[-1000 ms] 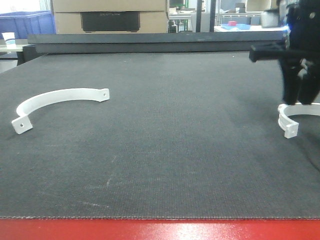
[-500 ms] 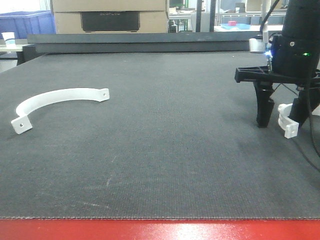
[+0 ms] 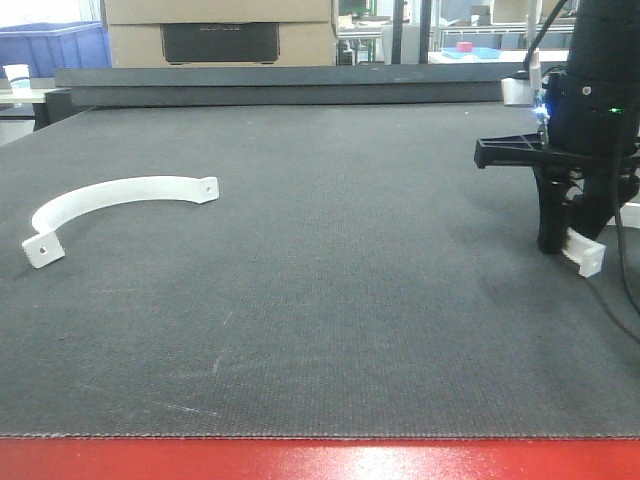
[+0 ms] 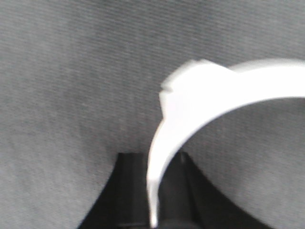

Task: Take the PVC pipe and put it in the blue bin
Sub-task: 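Lower the right gripper onto the white clamp's end and close, then lower the left gripper onto the other white clamp's end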

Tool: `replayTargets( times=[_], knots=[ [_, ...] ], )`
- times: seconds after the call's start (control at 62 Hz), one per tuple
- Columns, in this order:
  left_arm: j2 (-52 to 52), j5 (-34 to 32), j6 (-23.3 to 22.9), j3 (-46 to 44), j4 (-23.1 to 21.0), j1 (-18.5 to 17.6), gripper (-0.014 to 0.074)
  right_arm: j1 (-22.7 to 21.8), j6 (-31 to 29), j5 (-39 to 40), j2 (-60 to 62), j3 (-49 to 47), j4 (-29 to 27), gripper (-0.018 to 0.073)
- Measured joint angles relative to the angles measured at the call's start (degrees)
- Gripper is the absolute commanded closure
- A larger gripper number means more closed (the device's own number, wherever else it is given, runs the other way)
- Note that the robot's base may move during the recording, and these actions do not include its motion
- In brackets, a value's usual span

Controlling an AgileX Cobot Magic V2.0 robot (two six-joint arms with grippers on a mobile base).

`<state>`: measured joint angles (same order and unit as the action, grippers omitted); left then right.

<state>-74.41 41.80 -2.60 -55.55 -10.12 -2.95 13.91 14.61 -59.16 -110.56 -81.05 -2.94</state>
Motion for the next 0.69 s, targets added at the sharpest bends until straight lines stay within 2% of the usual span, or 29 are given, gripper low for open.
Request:
replayTargets(
  times=[0.113,0.226,0.484,0.694],
  knots=[
    [0.0,0.8,-0.6,-0.1,0.0,0.0,0.0707,0.0,0.1,-1.4,0.0,0.0,1.6,0.0721],
    [-1.3,5.3,-1.6,-3.1,0.0,0.2,0.0707,0.0,0.3,-2.6,1.0,0.0,2.4,0.0721],
    [-10.7,17.1,-2.0,-18.7,2.7,0.8,0.0707,0.5,-2.1,-2.0,6.3,0.0,3.7,0.0721],
    [-21.6,19.5,-2.0,-29.0,5.5,0.9,0.0707,0.5,-2.8,-2.0,7.1,0.0,3.7,0.0721]
  ],
)
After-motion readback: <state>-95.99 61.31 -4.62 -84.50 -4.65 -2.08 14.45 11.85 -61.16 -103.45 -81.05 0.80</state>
